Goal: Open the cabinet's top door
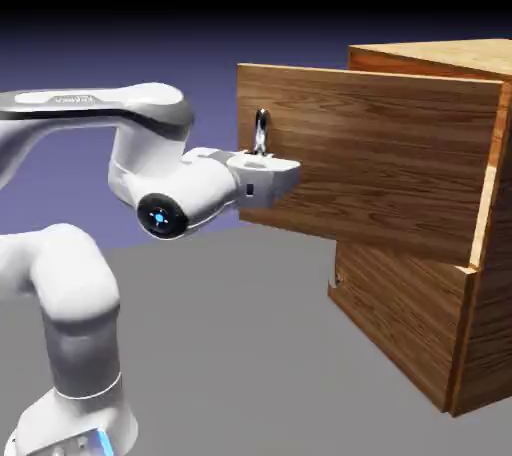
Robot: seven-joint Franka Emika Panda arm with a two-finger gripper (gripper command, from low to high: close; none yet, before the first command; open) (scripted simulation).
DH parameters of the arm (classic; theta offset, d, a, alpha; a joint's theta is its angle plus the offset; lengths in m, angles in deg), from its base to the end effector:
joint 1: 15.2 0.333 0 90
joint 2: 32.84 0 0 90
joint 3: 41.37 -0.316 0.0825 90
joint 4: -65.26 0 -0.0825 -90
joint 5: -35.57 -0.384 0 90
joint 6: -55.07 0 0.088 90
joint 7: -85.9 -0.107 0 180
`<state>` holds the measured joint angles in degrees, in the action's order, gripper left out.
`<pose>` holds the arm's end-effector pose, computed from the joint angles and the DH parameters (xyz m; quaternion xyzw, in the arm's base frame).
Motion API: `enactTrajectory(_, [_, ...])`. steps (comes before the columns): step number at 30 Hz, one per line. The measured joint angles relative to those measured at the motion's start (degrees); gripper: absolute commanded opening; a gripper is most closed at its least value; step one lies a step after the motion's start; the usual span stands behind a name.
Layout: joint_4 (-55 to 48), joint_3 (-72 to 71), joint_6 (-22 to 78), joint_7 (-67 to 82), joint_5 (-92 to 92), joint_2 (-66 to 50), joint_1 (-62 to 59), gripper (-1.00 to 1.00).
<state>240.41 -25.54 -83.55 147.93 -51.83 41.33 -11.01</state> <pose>0.2484 -0.0343 0.4735 -0.7071 0.0125 -0.5089 0.4908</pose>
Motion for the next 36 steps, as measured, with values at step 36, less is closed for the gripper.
enactTrajectory(36, [-16.83,50.28,28.25,-29.00,70.18,18.65,13.83,-1.00])
